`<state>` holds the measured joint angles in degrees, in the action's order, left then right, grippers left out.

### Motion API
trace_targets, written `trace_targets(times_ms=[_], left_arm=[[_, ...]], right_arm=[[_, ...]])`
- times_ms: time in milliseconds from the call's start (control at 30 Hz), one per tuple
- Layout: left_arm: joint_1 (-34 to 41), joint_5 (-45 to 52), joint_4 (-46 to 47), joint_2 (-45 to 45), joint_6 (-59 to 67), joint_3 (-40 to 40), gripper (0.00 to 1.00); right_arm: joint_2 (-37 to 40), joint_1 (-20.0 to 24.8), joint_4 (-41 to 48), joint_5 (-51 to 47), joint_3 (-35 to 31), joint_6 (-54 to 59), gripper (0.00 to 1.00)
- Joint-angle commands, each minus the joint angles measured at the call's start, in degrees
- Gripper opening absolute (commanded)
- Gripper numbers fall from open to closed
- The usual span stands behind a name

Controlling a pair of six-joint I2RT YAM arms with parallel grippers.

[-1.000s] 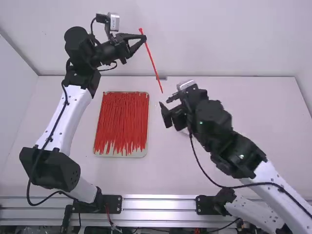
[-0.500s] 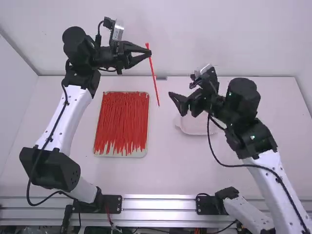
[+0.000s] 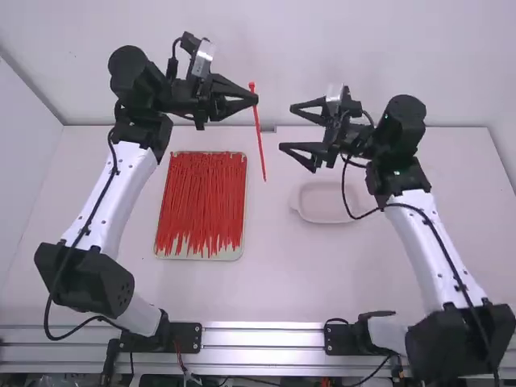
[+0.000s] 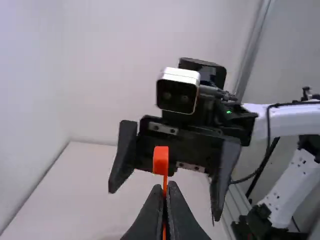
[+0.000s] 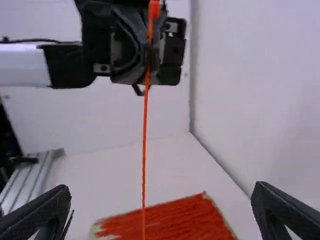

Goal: Fasten the cable tie

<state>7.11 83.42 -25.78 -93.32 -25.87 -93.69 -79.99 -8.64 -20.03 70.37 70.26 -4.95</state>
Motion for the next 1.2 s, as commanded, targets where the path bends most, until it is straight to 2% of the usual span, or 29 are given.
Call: trace_targets(times_ms=[0, 200, 300, 533, 667, 733, 800, 900, 1033, 1167], left_arm=[[0.9, 0.2, -0.17, 0.09, -0.5, 0.11, 0.02], [1.22, -0.96, -0.22, 0.09, -0.28, 0.09, 0.02], [1.49, -2.49, -0.22, 0.09, -1.75, 0.09, 0.02], [2.73, -3.52, -1.33, 0.09, -1.77, 0.09, 0.02], [3.74, -3.56, -2.16, 0.09, -1.75, 0.04, 0.02], [3.74, -3.52, -2.14, 0.09, -1.73, 0.07, 0.02], [3.72, -3.54, -2.01, 0.09, -1.73, 0.07, 0.02], [2.71, -3.32, -1.9, 0.09, -1.77, 0.07, 0.02], [2.34, -3.45, -2.45, 0.09, -3.26, 0.07, 0.02], [2.58, -3.54, -2.14, 0.09, -3.23, 0.07, 0.02]], right_arm=[[-2.43, -0.98, -4.87, 6.75, 1.07, -9.68, 0.94], [-5.57, -4.02, -12.66, 6.73, 1.07, -13.25, 0.84], [-5.86, -5.03, -12.52, 6.34, 1.07, -13.25, 0.75], [-5.86, -6.23, -12.35, 6.32, 1.07, -13.25, 0.68], [-5.86, -6.4, -12.26, 6.34, 1.07, -13.29, 0.45], [-5.86, -6.19, -12.11, 6.34, 1.07, -13.29, 0.18], [-5.86, -5.73, -12.11, 6.34, 1.07, -13.79, 0.1], [-5.86, -5.03, -12.17, 6.36, 1.07, -16.31, 0.15], [-5.86, -4.85, -12.15, 6.54, 1.03, -16.28, 0.0], [-5.86, -4.85, -12.15, 6.54, 1.03, -16.28, 0.0]])
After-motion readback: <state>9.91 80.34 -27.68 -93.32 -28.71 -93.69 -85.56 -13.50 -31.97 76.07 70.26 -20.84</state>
